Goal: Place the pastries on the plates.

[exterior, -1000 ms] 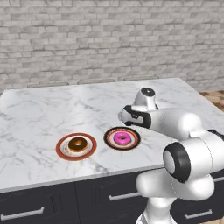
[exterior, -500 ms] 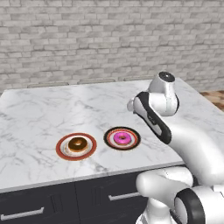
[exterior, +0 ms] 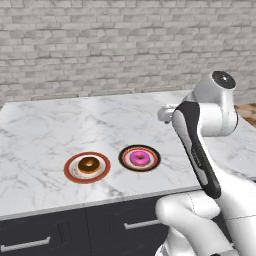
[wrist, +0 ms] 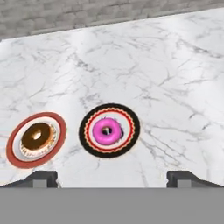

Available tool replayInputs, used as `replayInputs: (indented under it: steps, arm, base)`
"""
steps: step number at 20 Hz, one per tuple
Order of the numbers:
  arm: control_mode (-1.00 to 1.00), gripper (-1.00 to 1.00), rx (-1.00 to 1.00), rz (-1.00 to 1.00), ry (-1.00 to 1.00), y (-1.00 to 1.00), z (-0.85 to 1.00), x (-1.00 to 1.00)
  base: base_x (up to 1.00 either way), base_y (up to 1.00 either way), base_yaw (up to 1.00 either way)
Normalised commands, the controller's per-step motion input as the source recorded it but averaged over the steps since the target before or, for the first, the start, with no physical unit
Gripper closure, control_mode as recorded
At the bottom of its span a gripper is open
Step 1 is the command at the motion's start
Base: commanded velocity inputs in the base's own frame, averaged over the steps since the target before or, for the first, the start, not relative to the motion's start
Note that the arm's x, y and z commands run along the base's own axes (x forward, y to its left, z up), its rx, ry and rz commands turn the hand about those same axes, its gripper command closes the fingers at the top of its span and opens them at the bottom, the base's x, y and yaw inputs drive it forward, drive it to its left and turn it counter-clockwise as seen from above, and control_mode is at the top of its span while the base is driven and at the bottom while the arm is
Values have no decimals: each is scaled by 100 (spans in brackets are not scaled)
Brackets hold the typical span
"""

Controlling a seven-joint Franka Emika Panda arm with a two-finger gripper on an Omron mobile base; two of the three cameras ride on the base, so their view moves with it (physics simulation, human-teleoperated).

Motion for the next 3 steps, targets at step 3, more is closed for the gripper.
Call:
replayInputs:
  steps: [3]
  arm:
    - [-100,-100,-1,0,-13,-12,46,-100]
  base:
    - [0,0,0]
